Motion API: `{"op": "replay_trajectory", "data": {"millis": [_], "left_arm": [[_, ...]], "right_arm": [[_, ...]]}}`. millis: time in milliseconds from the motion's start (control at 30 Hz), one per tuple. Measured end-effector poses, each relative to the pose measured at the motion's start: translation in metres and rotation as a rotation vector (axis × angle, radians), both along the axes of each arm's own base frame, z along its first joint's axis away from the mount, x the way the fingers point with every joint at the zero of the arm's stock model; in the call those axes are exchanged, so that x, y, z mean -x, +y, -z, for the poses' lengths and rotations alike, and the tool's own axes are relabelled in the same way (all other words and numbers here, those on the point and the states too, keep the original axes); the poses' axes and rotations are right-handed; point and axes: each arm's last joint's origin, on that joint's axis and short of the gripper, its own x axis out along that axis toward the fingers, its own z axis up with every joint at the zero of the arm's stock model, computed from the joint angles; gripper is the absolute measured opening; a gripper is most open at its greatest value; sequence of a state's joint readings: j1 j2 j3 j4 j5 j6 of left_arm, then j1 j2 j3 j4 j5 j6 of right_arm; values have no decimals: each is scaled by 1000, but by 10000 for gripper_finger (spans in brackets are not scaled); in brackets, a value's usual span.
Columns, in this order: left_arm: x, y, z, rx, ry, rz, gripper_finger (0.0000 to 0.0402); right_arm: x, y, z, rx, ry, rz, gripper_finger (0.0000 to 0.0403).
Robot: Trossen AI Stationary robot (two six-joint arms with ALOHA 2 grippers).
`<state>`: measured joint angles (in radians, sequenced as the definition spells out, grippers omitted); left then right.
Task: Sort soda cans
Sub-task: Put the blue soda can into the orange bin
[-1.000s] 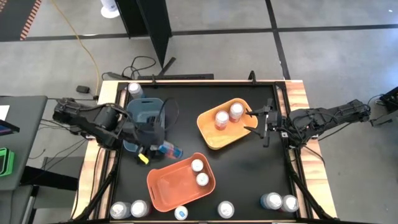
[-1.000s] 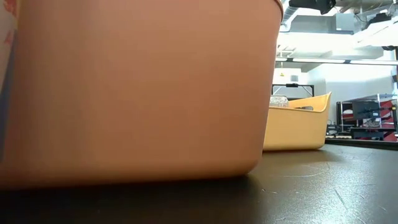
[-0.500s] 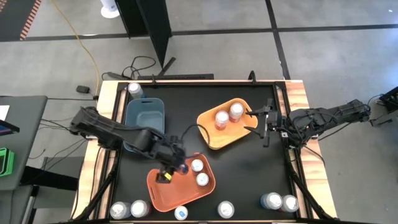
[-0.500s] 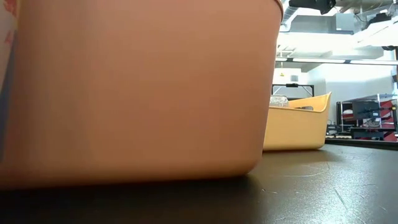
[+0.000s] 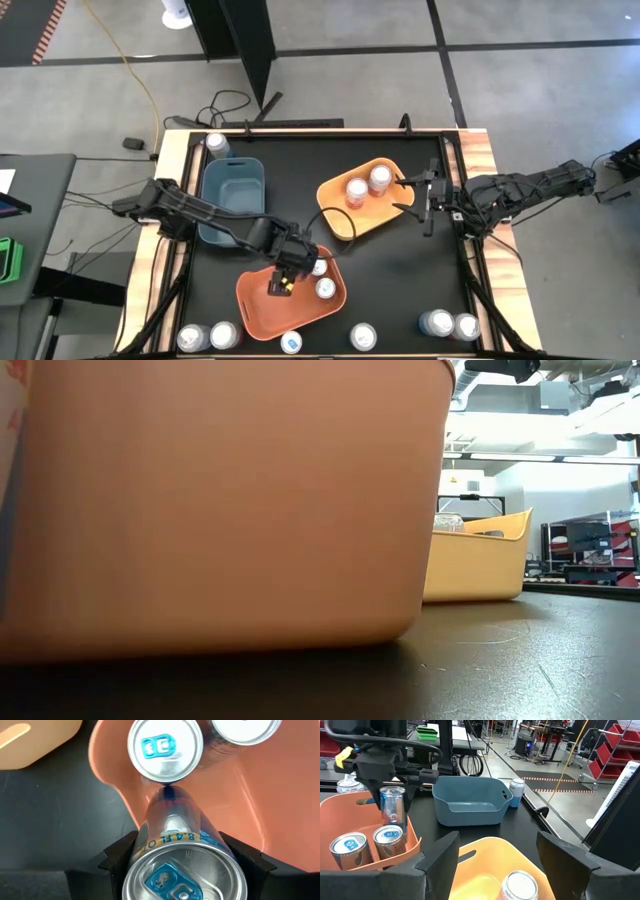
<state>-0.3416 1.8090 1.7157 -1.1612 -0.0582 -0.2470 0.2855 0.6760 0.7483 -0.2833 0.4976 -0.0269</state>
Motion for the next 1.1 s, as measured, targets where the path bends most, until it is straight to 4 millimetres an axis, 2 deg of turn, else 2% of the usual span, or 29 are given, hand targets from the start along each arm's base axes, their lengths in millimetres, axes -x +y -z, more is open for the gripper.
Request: {"op": "replay_trajectory", "data": {"millis": [200, 833, 1100], "left_arm": [[-10, 8, 10, -17, 14, -27, 229], [-25, 11, 37, -47, 84, -27, 229], [-26, 12, 38, -60, 82, -34, 229]], "right_arm": [[0, 0, 0, 3, 0, -1, 281], [0, 0, 0, 6, 1, -3, 281], [0, 0, 0, 7, 2, -4, 281]]}}
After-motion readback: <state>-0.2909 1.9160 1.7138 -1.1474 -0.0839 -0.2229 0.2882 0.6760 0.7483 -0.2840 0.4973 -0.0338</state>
